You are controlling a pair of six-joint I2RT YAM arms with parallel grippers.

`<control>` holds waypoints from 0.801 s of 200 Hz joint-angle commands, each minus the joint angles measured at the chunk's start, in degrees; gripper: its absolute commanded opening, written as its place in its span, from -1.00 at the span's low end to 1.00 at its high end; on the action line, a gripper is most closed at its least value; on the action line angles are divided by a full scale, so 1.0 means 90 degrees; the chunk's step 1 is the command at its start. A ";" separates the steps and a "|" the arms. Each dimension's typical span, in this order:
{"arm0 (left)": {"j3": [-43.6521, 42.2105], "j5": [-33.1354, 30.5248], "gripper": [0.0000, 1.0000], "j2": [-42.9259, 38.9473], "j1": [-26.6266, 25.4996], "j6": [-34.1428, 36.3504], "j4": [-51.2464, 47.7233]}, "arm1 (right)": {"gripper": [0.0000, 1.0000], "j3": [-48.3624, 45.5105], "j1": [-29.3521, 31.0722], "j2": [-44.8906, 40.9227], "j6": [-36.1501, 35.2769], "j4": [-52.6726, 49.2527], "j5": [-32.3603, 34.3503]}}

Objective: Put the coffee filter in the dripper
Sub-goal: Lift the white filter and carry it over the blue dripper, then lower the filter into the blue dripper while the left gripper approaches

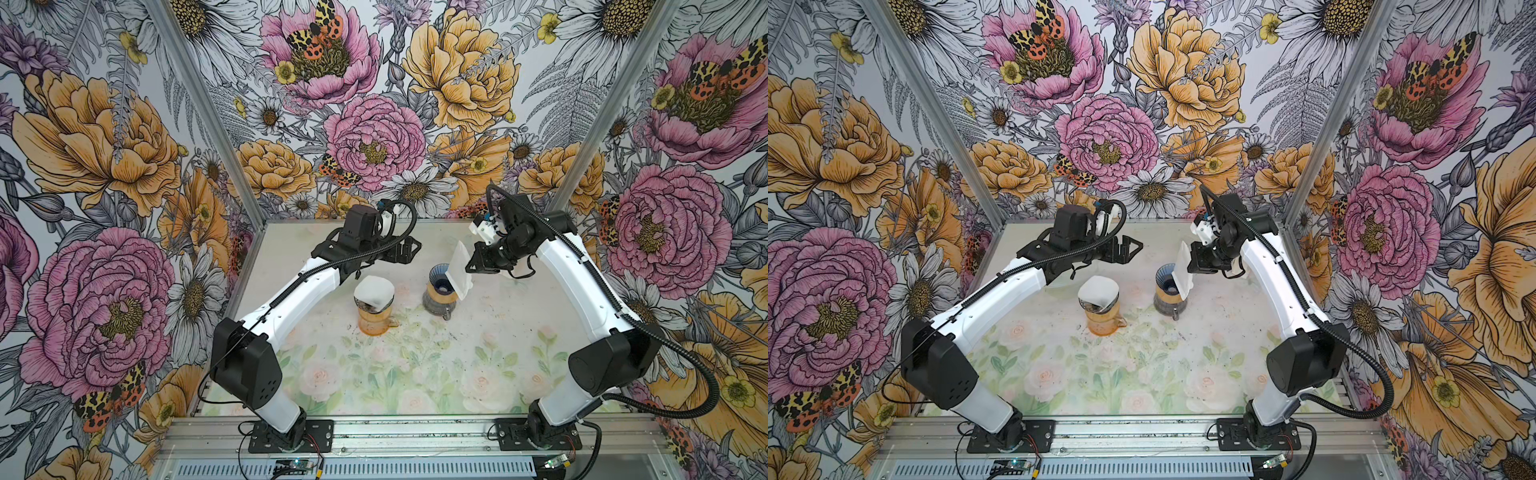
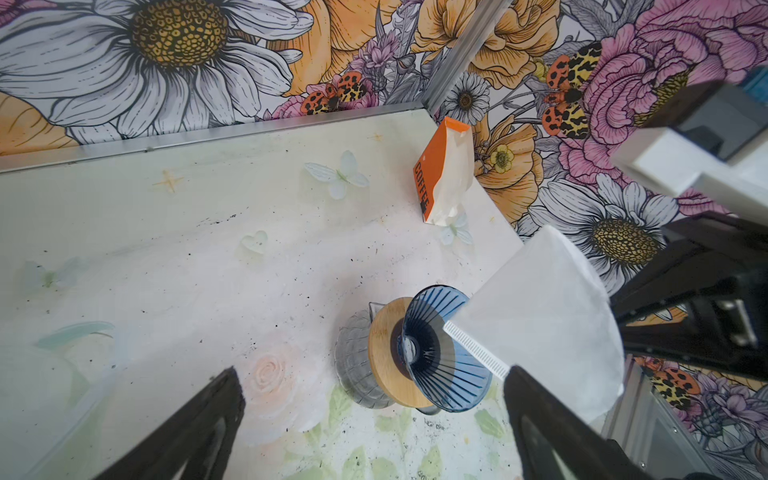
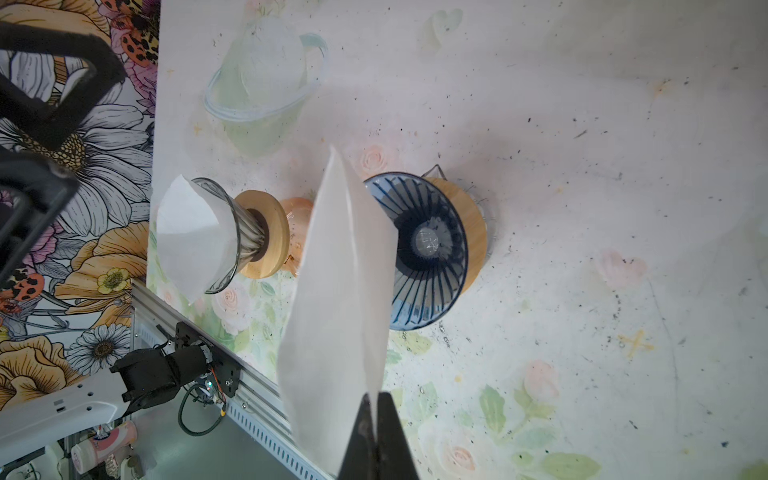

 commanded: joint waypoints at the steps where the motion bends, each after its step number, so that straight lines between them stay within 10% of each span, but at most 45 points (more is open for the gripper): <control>1: 0.0229 0.0399 0.97 0.0110 -0.0135 -0.0025 -0.0048 | -1.00 0.0268 0.0093 0.0147 0.0163 -0.0117 0.0334; 160: 0.0874 0.1067 0.98 0.0960 -0.0412 -0.0271 -0.0128 | -1.00 0.1012 0.0440 0.1341 0.0694 0.0216 0.0642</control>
